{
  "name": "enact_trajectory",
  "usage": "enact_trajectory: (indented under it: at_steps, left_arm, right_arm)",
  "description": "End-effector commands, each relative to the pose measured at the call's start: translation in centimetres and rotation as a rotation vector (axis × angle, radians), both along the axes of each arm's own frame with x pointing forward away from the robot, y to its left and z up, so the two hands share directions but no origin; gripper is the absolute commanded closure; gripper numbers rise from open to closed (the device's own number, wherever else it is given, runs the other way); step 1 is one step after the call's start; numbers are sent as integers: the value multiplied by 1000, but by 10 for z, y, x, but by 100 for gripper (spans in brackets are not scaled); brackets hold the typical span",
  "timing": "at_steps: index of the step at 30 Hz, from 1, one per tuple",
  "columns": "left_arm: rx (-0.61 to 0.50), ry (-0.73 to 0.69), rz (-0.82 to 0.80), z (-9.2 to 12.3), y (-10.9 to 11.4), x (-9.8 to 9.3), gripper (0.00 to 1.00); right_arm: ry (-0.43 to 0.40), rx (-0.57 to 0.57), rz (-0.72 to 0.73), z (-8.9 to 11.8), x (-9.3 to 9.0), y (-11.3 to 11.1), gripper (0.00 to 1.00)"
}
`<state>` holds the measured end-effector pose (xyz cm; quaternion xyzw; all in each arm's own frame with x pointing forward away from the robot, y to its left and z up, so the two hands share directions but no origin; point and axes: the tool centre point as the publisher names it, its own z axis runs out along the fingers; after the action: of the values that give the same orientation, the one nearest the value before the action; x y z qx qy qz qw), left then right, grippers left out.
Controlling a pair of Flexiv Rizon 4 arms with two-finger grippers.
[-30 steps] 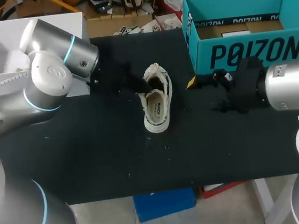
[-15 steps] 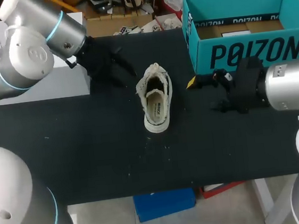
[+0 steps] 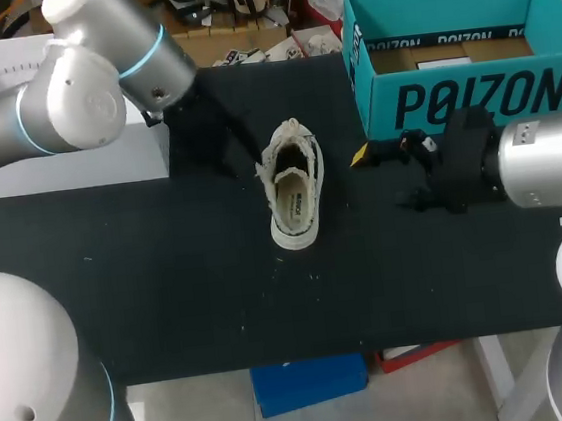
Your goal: Take the shoe out of the shoebox, open the shoe tongue, remove and reinsert the insole, then place the shoe into the shoebox
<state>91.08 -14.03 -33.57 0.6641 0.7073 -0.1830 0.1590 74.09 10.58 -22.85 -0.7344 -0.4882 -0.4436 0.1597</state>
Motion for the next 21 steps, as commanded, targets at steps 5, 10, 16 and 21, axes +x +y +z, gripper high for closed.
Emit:
enact_trajectory:
  at_steps: [5, 10, 16, 21]
  left_arm:
    - [80, -36, -39, -25, -16, 6, 55]
    - [109, -74, -70, -37, -19, 9, 56]
    - [147, -132, -129, -54, -22, 8, 57]
    - [149, -133, -133, -65, -25, 8, 58]
  right_arm:
    - [0, 0, 0, 0, 0, 0, 0]
    - [0, 0, 0, 0, 0, 0, 0]
    - [0, 0, 0, 0, 0, 0, 0]
    - [0, 0, 0, 0, 0, 0, 0]
